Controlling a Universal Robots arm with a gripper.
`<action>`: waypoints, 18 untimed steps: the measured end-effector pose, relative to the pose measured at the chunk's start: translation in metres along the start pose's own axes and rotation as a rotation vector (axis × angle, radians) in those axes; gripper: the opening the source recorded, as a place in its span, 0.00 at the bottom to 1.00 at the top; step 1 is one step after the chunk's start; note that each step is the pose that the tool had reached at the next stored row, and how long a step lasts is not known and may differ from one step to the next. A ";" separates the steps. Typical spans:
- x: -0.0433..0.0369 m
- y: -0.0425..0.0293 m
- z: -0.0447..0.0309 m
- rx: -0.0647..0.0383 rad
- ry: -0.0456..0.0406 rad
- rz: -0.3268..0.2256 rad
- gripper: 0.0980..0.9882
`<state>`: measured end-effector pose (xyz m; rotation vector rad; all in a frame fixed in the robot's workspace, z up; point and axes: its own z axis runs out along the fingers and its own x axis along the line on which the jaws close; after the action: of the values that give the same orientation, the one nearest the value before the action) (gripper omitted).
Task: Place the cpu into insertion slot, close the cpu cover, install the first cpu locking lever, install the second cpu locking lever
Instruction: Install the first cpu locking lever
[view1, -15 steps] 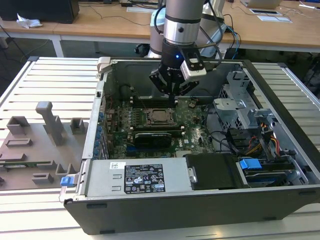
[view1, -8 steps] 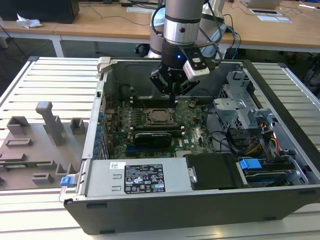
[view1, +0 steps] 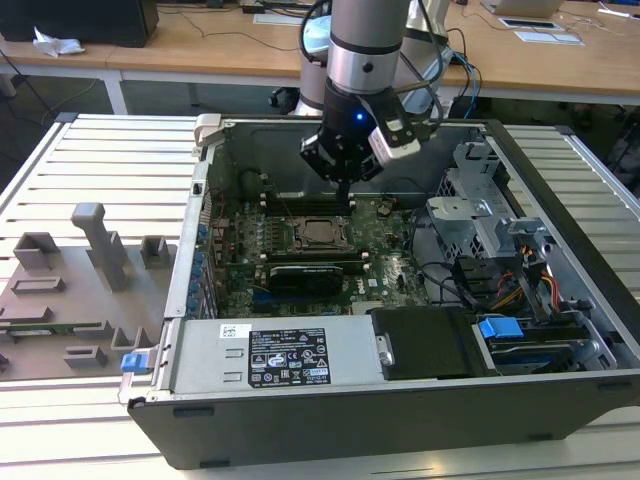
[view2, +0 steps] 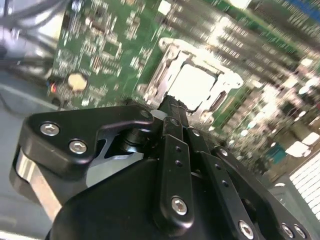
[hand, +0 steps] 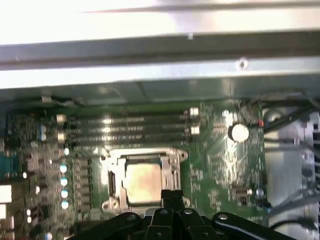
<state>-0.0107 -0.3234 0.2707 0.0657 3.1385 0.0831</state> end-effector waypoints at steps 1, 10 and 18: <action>0.0001 0.0001 0.0000 -0.002 0.0006 -0.009 0.01; 0.0000 0.0000 0.0000 -0.002 0.0037 -0.067 0.01; 0.0007 0.0000 0.0000 -0.002 0.0038 -0.068 0.01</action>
<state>-0.0114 -0.3234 0.2707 -0.0416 3.1408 0.0865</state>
